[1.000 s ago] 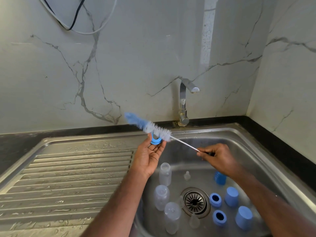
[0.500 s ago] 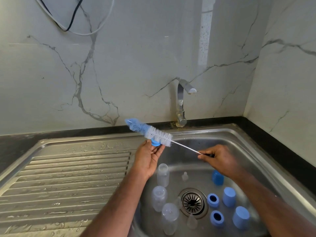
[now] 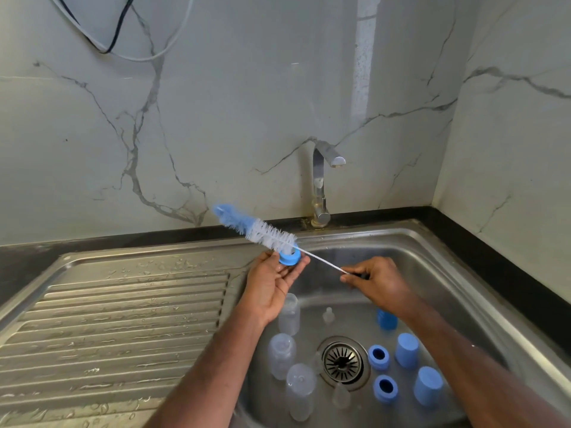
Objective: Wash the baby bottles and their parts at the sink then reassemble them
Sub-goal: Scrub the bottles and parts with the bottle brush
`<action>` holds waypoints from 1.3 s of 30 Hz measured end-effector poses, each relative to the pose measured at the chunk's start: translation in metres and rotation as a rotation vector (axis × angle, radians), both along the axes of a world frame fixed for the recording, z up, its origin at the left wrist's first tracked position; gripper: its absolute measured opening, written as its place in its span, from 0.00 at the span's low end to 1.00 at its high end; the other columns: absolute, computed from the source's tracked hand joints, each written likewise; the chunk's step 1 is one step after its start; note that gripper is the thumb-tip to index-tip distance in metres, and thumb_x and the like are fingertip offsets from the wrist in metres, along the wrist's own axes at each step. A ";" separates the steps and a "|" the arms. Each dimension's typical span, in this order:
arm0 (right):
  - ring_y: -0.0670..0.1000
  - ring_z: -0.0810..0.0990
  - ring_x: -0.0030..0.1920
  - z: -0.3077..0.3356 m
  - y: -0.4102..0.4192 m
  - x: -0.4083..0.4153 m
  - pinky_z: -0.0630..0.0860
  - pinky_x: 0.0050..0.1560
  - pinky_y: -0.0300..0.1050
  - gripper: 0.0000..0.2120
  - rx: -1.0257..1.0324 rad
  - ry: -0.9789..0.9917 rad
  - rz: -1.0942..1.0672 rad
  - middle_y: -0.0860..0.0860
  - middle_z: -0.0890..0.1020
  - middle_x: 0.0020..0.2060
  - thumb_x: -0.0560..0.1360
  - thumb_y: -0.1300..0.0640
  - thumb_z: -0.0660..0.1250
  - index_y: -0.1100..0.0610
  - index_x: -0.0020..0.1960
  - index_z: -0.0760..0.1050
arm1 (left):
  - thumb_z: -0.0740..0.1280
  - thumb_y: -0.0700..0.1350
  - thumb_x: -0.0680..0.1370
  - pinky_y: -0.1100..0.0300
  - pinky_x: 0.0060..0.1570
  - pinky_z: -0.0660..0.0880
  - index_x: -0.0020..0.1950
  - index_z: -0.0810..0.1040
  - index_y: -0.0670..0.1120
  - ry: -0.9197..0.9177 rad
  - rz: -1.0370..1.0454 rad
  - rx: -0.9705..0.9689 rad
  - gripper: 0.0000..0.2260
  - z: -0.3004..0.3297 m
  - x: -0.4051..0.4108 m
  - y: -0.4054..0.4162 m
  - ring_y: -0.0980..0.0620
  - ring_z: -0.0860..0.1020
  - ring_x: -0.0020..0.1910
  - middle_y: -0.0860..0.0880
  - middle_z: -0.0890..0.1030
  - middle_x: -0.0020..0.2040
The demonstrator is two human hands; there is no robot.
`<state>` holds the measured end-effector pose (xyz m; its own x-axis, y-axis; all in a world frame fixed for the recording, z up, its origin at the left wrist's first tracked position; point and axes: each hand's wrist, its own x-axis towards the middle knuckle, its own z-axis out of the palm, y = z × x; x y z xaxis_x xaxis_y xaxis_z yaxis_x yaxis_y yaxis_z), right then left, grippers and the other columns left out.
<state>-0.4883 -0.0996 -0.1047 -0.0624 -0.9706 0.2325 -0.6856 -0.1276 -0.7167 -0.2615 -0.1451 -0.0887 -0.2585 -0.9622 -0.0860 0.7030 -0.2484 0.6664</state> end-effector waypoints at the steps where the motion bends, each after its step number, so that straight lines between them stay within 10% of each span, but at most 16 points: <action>1: 0.34 0.82 0.42 0.002 0.001 -0.004 0.77 0.45 0.28 0.10 0.006 -0.010 -0.010 0.33 0.82 0.37 0.74 0.57 0.76 0.43 0.50 0.83 | 0.58 0.32 0.82 0.48 0.52 0.83 0.69 0.71 0.39 -0.007 -0.005 -0.015 0.16 -0.002 0.002 -0.001 0.34 0.80 0.61 0.33 0.80 0.62; 8: 0.36 0.78 0.27 0.024 0.025 -0.066 0.71 0.31 0.26 0.08 -0.005 -0.131 -0.108 0.48 0.85 0.34 0.74 0.64 0.75 0.56 0.52 0.85 | 0.67 0.33 0.79 0.52 0.49 0.83 0.64 0.72 0.39 -0.169 -0.030 -0.044 0.14 -0.010 0.002 -0.002 0.36 0.84 0.52 0.34 0.79 0.57; 12: 0.36 0.76 0.25 0.023 0.027 -0.076 0.69 0.29 0.27 0.07 0.045 -0.123 -0.110 0.49 0.83 0.32 0.74 0.65 0.74 0.62 0.52 0.85 | 0.71 0.27 0.74 0.56 0.45 0.83 0.60 0.71 0.38 -0.531 -0.045 -0.174 0.18 -0.024 -0.023 0.004 0.38 0.86 0.46 0.37 0.80 0.52; 22: 0.35 0.79 0.29 0.014 0.022 -0.092 0.67 0.28 0.26 0.06 0.200 -0.083 -0.167 0.50 0.86 0.35 0.75 0.57 0.76 0.55 0.51 0.87 | 0.84 0.47 0.64 0.75 0.35 0.66 0.51 0.85 0.43 -1.535 -0.289 -0.815 0.20 -0.065 -0.109 -0.021 0.58 0.73 0.39 0.53 0.75 0.42; 39: 0.41 0.85 0.37 0.006 0.011 -0.092 0.79 0.45 0.37 0.04 0.210 -0.089 -0.183 0.47 0.86 0.35 0.74 0.56 0.77 0.53 0.48 0.87 | 0.74 0.54 0.73 0.52 0.64 0.66 0.73 0.72 0.53 -2.037 -0.426 -0.900 0.29 -0.120 -0.146 -0.049 0.45 0.71 0.69 0.49 0.77 0.68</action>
